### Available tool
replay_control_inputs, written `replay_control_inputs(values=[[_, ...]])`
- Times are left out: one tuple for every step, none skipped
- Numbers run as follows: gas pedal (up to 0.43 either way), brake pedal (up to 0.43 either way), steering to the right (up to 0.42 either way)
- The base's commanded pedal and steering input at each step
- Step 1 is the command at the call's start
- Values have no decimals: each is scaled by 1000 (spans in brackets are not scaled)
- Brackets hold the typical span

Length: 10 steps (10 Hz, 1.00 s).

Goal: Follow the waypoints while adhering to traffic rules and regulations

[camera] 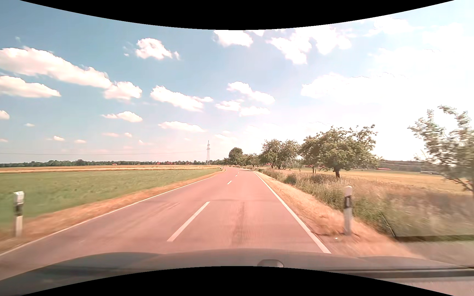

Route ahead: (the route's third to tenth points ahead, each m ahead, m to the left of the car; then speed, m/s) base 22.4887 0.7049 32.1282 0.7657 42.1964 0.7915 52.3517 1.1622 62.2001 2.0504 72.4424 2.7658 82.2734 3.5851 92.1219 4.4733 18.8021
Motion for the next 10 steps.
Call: replay_control_inputs(values=[[177,0,0],[177,0,0],[177,0,0],[177,0,0],[177,0,0],[177,0,0],[177,0,0],[177,0,-1],[177,0,-1],[177,0,-2]])
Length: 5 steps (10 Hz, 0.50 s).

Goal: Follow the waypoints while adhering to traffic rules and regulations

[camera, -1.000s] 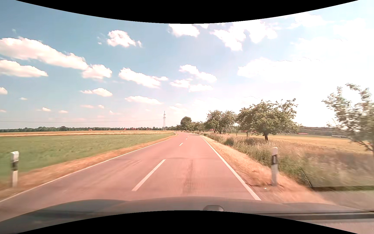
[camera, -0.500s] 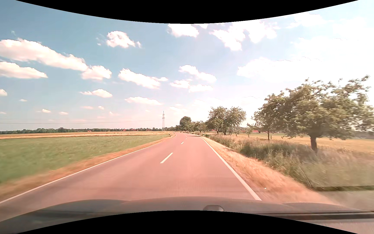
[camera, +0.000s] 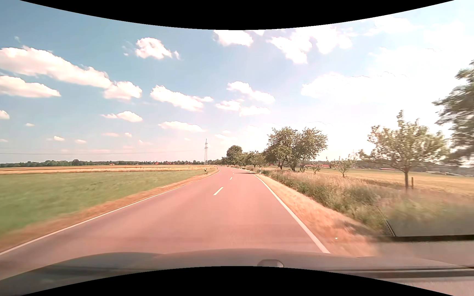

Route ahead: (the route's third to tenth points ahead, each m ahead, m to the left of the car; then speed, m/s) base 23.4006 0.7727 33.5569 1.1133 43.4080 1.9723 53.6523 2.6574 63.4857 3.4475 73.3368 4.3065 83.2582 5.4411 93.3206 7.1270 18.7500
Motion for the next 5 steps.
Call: replay_control_inputs(values=[[177,0,-3],[177,0,-5],[177,0,-6],[177,0,-8],[177,0,-10]])
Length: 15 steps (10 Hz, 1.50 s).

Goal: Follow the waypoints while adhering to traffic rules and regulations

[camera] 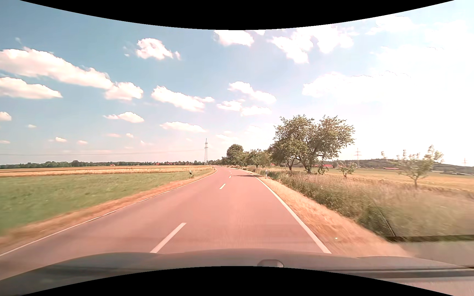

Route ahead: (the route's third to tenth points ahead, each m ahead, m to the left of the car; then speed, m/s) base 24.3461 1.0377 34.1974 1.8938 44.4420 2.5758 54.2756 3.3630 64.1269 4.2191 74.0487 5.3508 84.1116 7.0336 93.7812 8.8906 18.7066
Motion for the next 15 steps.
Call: replay_control_inputs(values=[[177,0,-12],[177,0,-14],[177,0,-15],[177,0,-15],[177,0,-15],[177,0,-16],[177,0,-15],[177,0,-15],[177,0,-15],[177,0,-14],[177,0,-11],[177,0,-10],[177,0,-9],[177,0,-9],[177,0,-9]])
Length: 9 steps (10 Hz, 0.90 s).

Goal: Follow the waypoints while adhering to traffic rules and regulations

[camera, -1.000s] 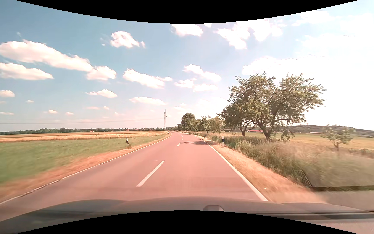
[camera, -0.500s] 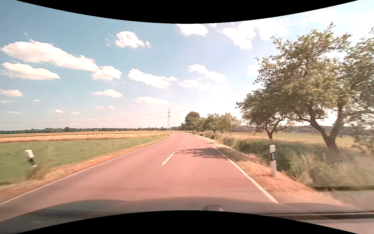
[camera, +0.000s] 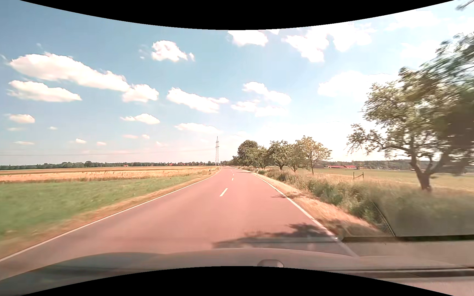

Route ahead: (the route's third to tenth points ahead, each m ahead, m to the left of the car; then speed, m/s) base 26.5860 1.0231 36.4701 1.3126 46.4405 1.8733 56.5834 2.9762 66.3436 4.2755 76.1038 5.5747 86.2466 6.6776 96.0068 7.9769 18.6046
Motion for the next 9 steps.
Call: replay_control_inputs(values=[[177,0,-9],[177,0,-9],[177,0,-9],[177,0,-9],[177,0,-9],[177,0,-9],[177,0,-9],[177,0,-9],[177,0,-9]])
